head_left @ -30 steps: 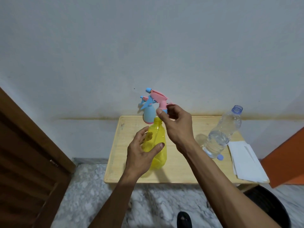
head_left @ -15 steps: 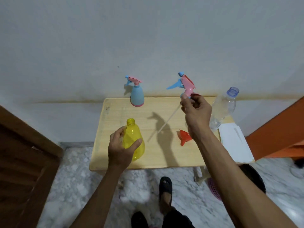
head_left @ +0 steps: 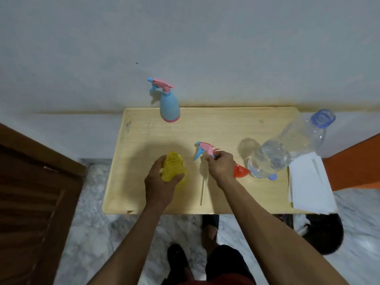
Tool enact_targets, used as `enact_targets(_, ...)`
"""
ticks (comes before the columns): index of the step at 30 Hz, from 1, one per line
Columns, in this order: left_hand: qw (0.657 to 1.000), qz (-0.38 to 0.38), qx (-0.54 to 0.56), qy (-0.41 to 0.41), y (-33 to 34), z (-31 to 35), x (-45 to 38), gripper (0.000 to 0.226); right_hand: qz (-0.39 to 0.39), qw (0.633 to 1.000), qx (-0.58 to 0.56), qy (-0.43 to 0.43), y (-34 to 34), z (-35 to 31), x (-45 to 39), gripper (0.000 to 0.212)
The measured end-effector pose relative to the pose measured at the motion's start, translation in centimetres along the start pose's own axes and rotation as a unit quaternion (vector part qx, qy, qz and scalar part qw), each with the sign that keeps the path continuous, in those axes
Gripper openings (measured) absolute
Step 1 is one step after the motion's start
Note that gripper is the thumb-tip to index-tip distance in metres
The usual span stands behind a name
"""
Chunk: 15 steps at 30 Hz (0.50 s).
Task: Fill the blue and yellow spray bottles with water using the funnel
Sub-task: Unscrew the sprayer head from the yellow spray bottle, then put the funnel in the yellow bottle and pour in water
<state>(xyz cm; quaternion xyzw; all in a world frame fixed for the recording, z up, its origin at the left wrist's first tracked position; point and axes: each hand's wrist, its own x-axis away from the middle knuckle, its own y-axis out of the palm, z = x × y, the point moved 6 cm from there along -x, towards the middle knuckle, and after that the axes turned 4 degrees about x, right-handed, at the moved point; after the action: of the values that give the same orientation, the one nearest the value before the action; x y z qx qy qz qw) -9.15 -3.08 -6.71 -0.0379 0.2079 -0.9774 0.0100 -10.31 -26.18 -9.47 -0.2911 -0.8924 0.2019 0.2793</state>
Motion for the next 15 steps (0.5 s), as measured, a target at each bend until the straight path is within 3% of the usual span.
enact_targets(8, 1.000, -0.010, -0.014, -0.005, 1.8, -1.0, -0.5, 0.073, -0.038, 0.996, 0.074, 0.039, 2.2, 0.7, -2.8, 0.026)
enact_targets(15, 1.000, -0.018, -0.001, -0.019, 1.8, -1.2, -0.2, 0.073, -0.044, 0.992, 0.114, 0.024, 2.5, -0.1, -3.3, 0.021)
